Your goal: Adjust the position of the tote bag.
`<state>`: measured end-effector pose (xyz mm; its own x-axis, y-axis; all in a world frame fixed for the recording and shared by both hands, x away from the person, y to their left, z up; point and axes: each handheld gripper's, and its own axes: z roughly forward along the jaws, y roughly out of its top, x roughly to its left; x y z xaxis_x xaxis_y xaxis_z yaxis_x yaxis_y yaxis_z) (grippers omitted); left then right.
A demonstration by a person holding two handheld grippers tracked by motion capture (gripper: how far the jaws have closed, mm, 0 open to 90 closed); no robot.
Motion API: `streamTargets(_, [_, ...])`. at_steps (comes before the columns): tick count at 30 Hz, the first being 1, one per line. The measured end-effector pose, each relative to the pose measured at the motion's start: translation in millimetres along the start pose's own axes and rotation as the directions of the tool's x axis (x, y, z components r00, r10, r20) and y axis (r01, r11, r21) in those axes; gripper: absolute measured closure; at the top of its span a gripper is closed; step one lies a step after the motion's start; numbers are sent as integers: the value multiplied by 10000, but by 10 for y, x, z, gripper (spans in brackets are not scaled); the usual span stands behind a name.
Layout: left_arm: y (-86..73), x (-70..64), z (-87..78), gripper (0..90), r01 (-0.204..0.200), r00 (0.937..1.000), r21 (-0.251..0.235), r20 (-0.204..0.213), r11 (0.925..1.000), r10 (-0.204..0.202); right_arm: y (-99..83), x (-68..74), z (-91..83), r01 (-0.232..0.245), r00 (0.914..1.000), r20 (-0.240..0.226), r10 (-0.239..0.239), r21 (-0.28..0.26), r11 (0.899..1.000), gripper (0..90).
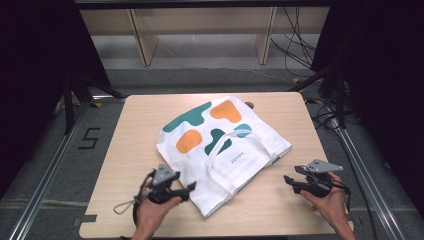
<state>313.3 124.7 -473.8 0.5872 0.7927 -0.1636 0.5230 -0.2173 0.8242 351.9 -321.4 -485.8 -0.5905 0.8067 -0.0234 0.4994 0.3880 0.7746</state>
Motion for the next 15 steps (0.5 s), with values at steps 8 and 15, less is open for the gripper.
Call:
streamTargets(8, [-170,-429,182,188,-395,9983,1164,463,9924,343,-53,18,-16,-129,9999,-90,131,168,9998,407])
streamTargets(15, [-188,-518,360,212,-2001,9789,1763,-48,9638,2041,-44,10,-4,-199,9989,-429,209,242,9995,398])
